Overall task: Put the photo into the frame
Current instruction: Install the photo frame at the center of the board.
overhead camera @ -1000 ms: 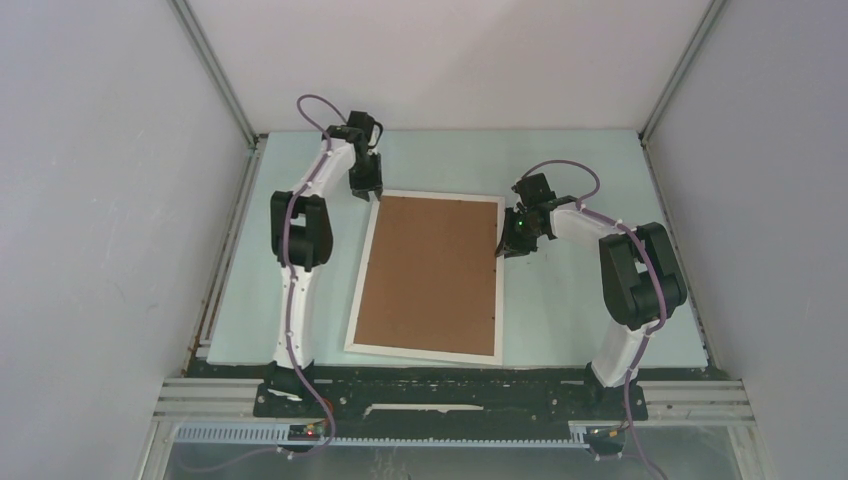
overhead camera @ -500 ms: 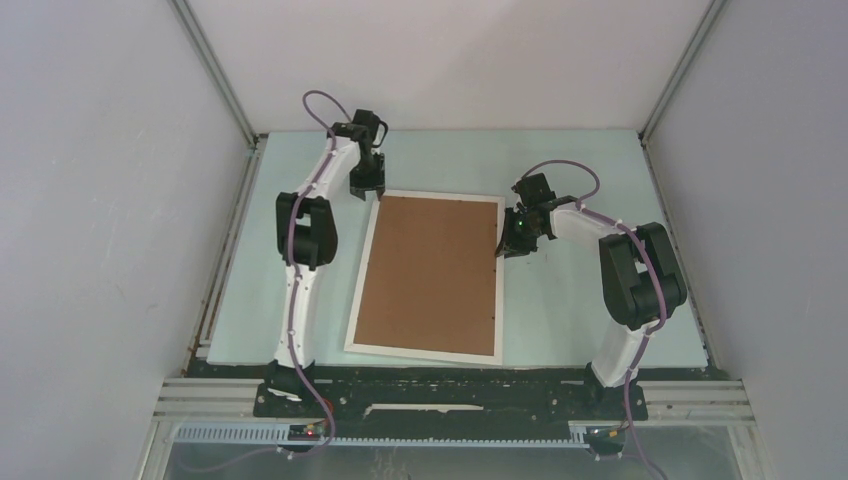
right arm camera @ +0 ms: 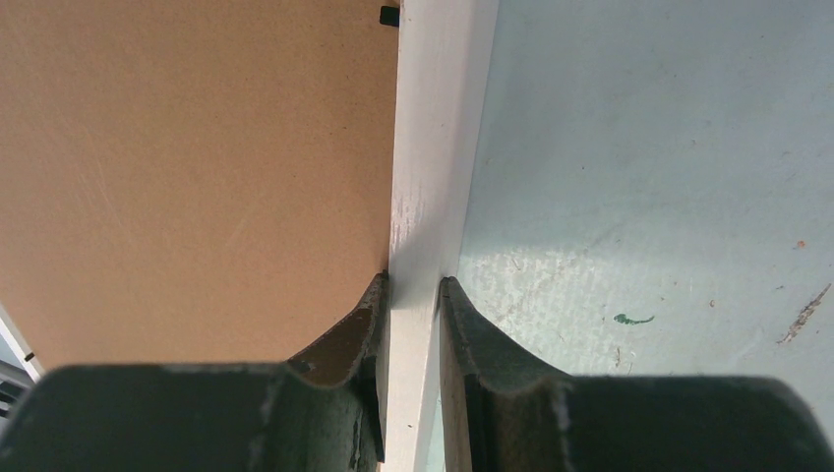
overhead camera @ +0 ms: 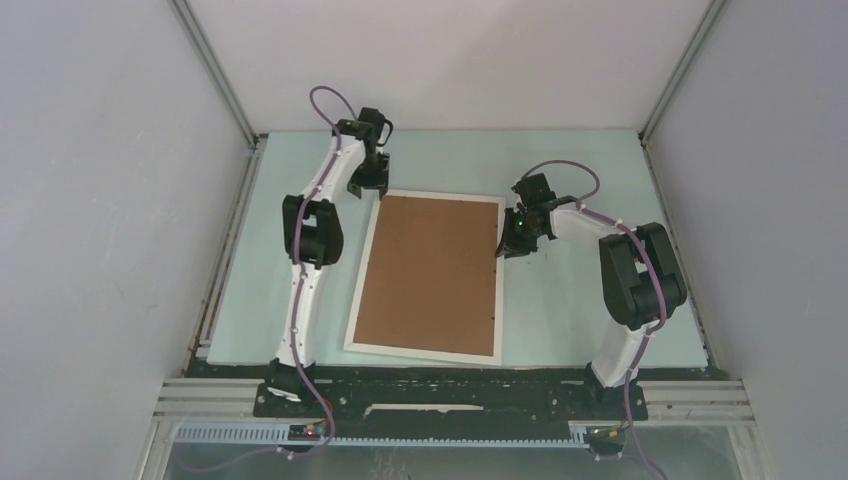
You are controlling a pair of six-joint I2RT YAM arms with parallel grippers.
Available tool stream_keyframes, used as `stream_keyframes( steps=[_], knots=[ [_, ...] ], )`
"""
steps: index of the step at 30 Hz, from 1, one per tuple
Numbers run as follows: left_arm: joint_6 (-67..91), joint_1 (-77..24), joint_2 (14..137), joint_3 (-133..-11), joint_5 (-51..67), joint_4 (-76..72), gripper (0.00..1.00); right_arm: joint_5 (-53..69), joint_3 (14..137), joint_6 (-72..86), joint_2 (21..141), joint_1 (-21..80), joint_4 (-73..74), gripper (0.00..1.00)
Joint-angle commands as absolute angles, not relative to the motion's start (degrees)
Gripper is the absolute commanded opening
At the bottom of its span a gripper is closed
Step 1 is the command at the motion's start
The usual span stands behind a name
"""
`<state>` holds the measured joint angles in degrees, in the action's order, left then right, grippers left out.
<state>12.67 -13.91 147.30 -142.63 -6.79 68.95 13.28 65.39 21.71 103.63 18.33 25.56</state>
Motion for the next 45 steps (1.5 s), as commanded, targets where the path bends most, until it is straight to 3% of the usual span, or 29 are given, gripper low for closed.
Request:
stream_keyframes(
  steps=[1,9,25,36,45],
  knots=[
    [11.6,-17.7,151.5,-145.9,-2.4,66.8,0.63,16.2,65.9,21.1,102.7,19.4,23.6,0.26],
    [9.9,-18.7,150.6,-143.8,0.7,66.8,0.65,16.3,65.9,21.2,103.0,19.4,23.4,0.26],
    [5.1,-25.7,151.4,-145.3,-12.8,71.5,0.66,16.5,65.9,21.5,102.9,19.6,22.9,0.26],
    [7.6,-29.3,151.3,-144.8,-14.4,71.3,0.66,16.7,65.9,21.6,102.5,19.7,23.2,0.26],
    [10.8,-25.4,133.6,-129.8,-11.2,61.4,0.72,16.6,65.9,21.4,103.0,20.0,23.2,0.26]
  ],
)
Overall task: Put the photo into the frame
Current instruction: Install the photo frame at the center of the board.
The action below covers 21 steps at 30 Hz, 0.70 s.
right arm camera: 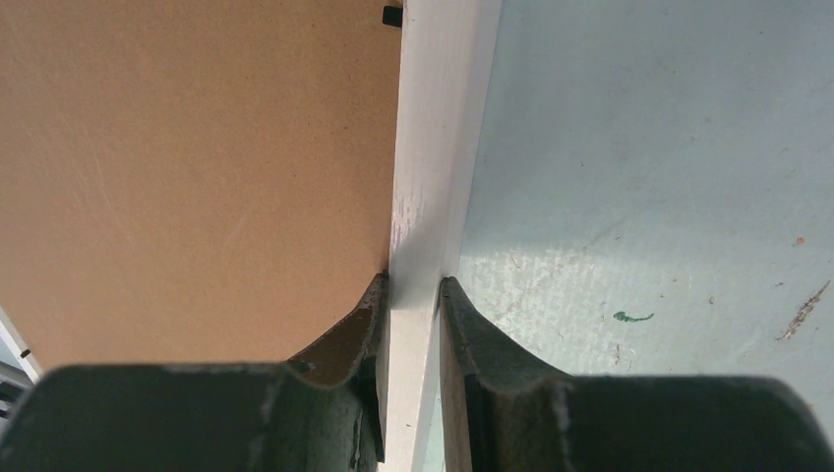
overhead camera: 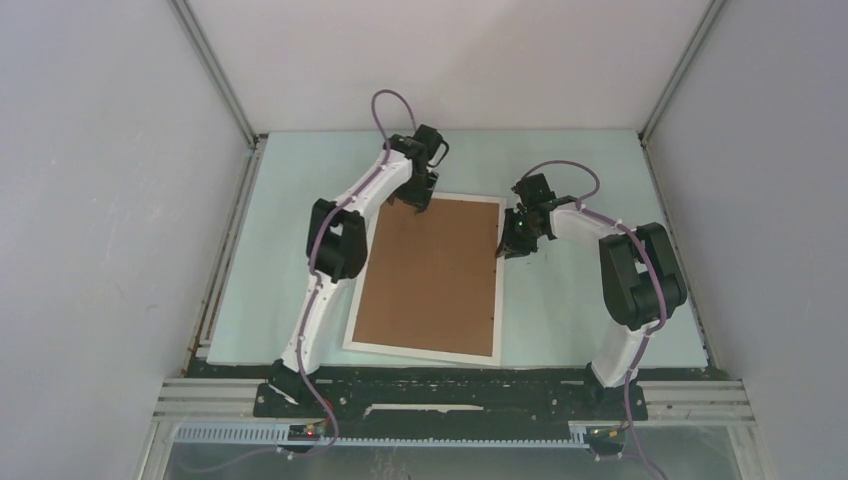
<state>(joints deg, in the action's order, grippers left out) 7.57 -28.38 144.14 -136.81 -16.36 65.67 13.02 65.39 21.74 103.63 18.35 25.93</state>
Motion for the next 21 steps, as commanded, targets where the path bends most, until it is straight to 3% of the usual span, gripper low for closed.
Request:
stream_keyframes(
  steps=[1,10,14,17,21],
  knots=[
    [11.3,-24.6,129.6,-127.1,-9.1,60.3,0.73,16.8,65.9,21.5,103.2,20.0,23.1,0.26],
    [15.9,-16.0,104.7,-91.9,2.5,47.1,0.81,11.8,67.4,20.8,102.8,20.5,26.7,0.41],
    [18.4,-10.3,99.1,-79.5,11.4,41.6,0.83,7.9,68.3,20.4,103.9,21.1,28.5,0.44],
    [20.9,-8.3,98.9,-73.2,15.3,36.1,0.8,4.8,69.1,20.3,105.3,20.6,29.4,0.44],
    [26.7,-6.6,102.8,-68.1,21.1,28.4,0.68,1.5,70.8,19.8,106.9,18.0,31.0,0.47]
  ],
)
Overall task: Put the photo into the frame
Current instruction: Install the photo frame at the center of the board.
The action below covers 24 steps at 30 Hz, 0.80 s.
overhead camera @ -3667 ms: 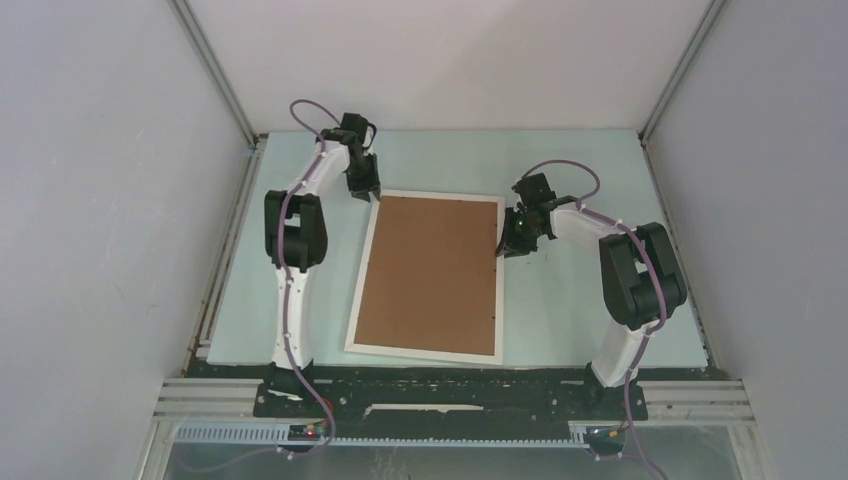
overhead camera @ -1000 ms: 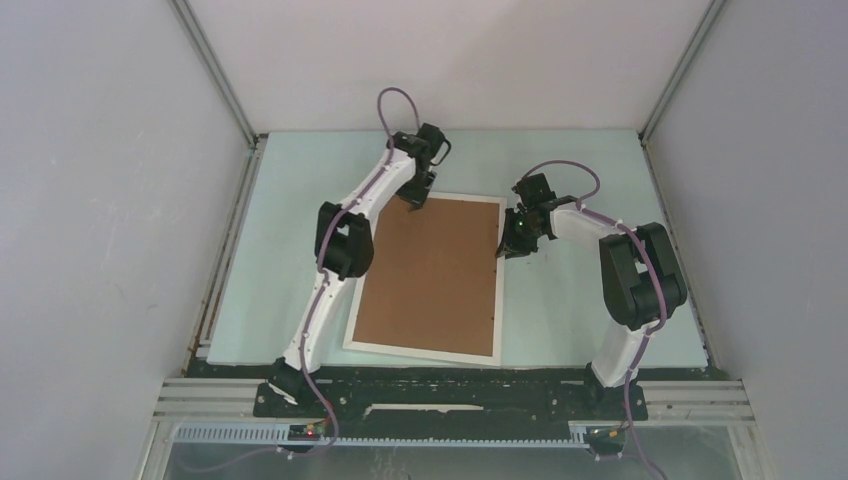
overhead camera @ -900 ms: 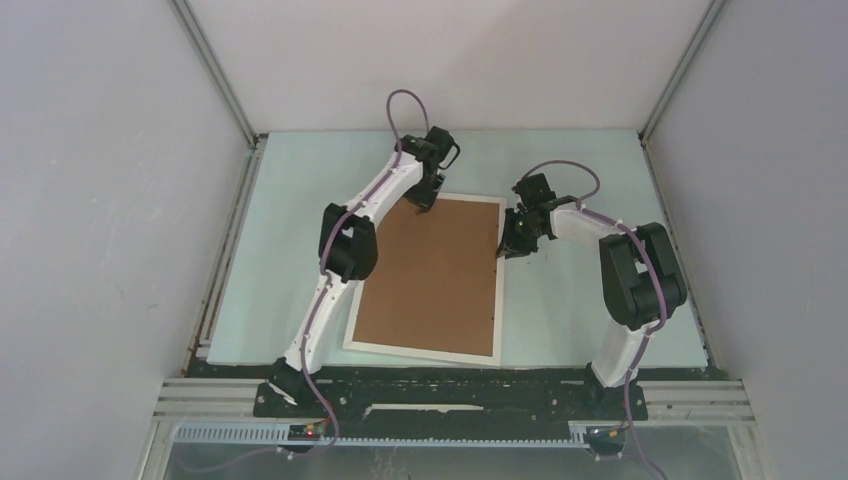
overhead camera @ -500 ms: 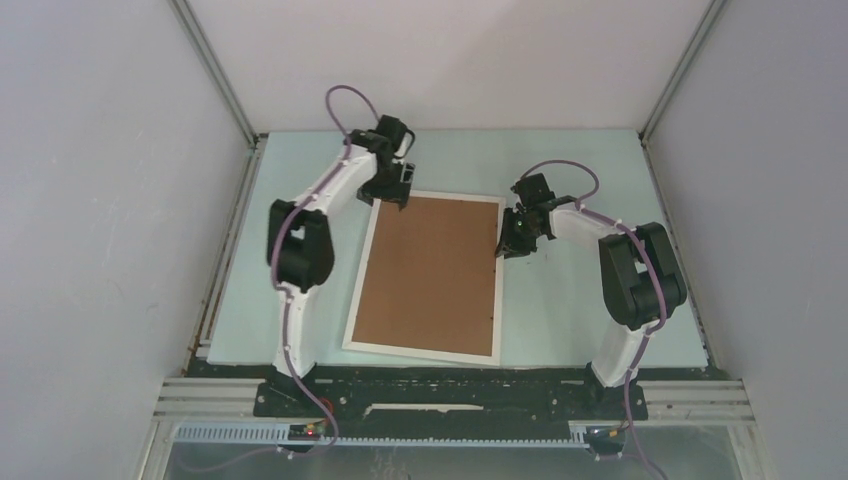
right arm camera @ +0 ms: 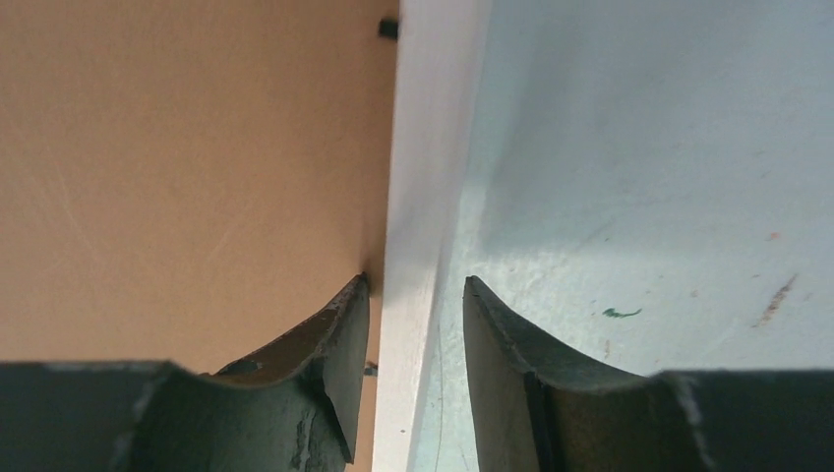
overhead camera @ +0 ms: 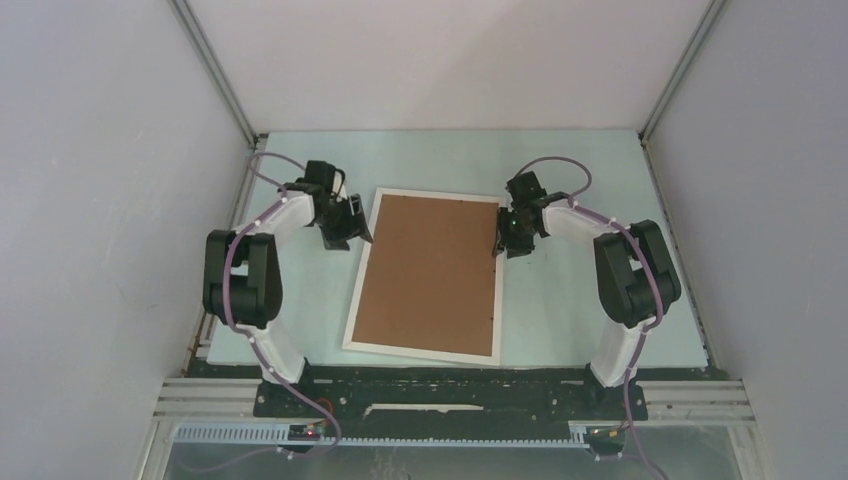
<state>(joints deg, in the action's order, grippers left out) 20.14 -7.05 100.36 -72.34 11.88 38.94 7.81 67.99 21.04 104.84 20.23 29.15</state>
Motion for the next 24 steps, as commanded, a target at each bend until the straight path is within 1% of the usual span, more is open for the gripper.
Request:
stream_keyframes(
  steps=[1,3,6,8,11,13,15,17,20,24],
  knots=[
    [28.2,-6.5,103.2,-67.0,20.6,27.1,0.67,0.7,71.5,19.8,107.1,17.3,31.9,0.47],
    [30.0,-6.5,103.9,-65.4,21.6,24.2,0.63,-0.9,72.7,19.9,106.0,16.2,33.4,0.51],
    [33.3,-7.1,104.0,-61.6,25.1,18.7,0.57,-4.9,74.8,19.6,102.0,17.4,34.2,0.65],
    [36.0,-7.8,103.3,-58.6,27.1,14.8,0.52,-7.5,78.4,20.2,100.5,19.4,36.0,0.71],
    [39.8,-10.4,101.6,-54.3,30.1,9.2,0.47,-12.9,85.7,20.4,100.5,23.4,38.8,0.75],
    [43.1,-13.0,100.1,-51.3,33.3,4.2,0.46,-12.8,89.8,20.0,101.9,25.8,37.8,0.76],
    [46.3,-14.7,99.2,-49.3,35.0,0.4,0.46,-7.9,94.1,20.5,105.2,27.4,35.7,0.74],
    [48.7,-15.1,98.8,-47.9,36.4,-3.6,0.46,-2.2,100.2,23.0,110.9,28.5,34.7,0.71],
    [49.5,-15.5,99.5,-48.0,38.4,-4.7,0.46,4.1,108.1,26.4,118.6,30.6,33.1,0.64],
    [49.2,-15.8,101.1,-48.3,39.2,-4.3,0.46,3.6,117.1,26.8,126.8,32.7,33.4,0.59]
  ],
)
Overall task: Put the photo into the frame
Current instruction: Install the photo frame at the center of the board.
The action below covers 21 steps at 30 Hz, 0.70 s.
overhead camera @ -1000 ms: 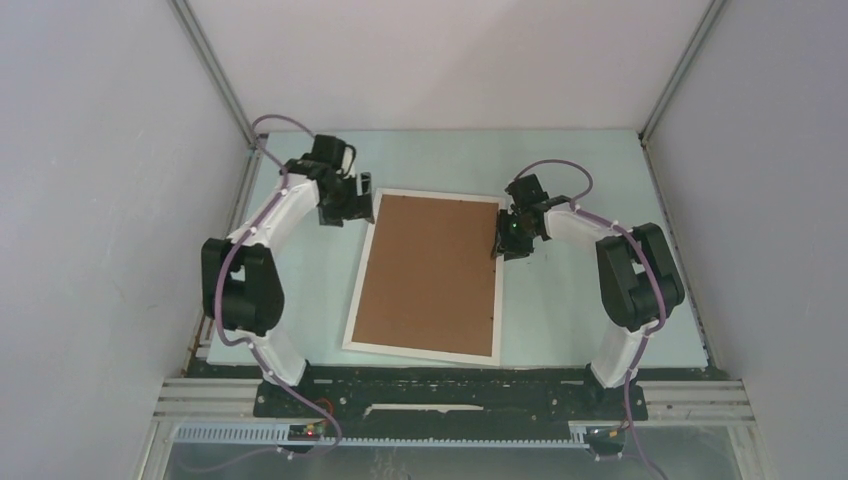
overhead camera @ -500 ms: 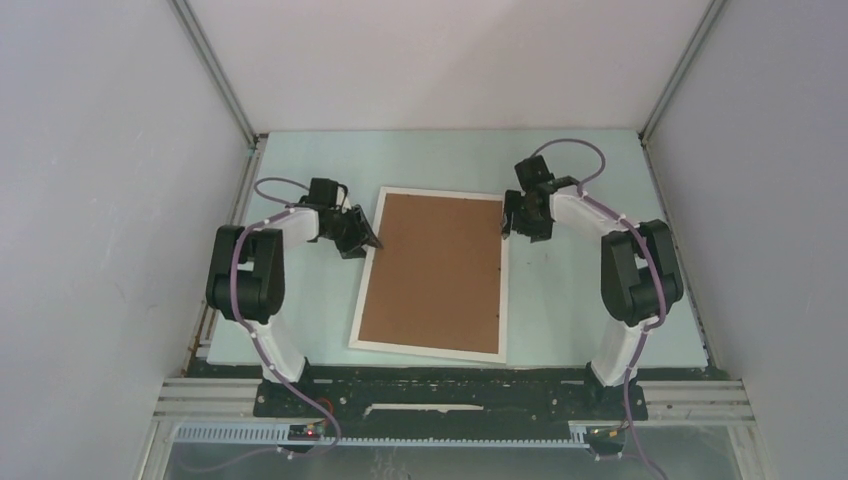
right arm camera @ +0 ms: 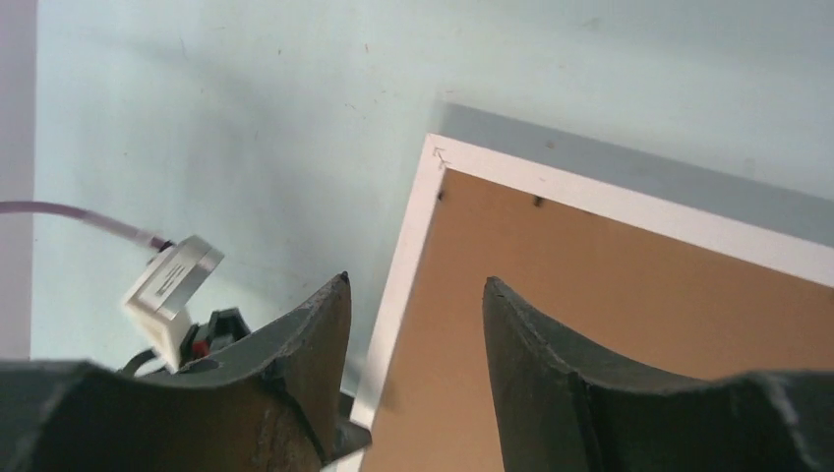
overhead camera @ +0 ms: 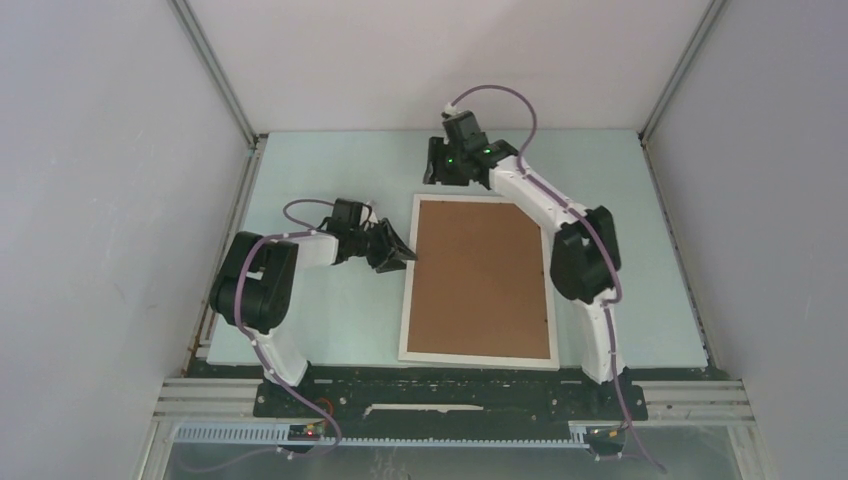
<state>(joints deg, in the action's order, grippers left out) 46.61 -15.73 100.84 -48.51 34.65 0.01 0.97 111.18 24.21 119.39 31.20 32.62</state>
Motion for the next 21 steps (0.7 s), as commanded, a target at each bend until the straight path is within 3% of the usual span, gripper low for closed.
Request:
stream_keyframes(
  steps=[1,8,21],
  knots=[
    [49.1,-15.9,101.2,-48.2,38.9,-4.4,0.46,3.2,118.4,26.7,128.2,32.9,33.5,0.57],
    [46.8,-16.8,101.7,-48.8,35.8,-2.4,0.45,2.3,121.0,25.4,133.3,32.8,32.7,0.37],
    [45.0,-18.4,101.9,-49.0,33.4,-0.4,0.43,-1.9,127.2,23.3,140.1,34.2,35.1,0.28]
  ],
)
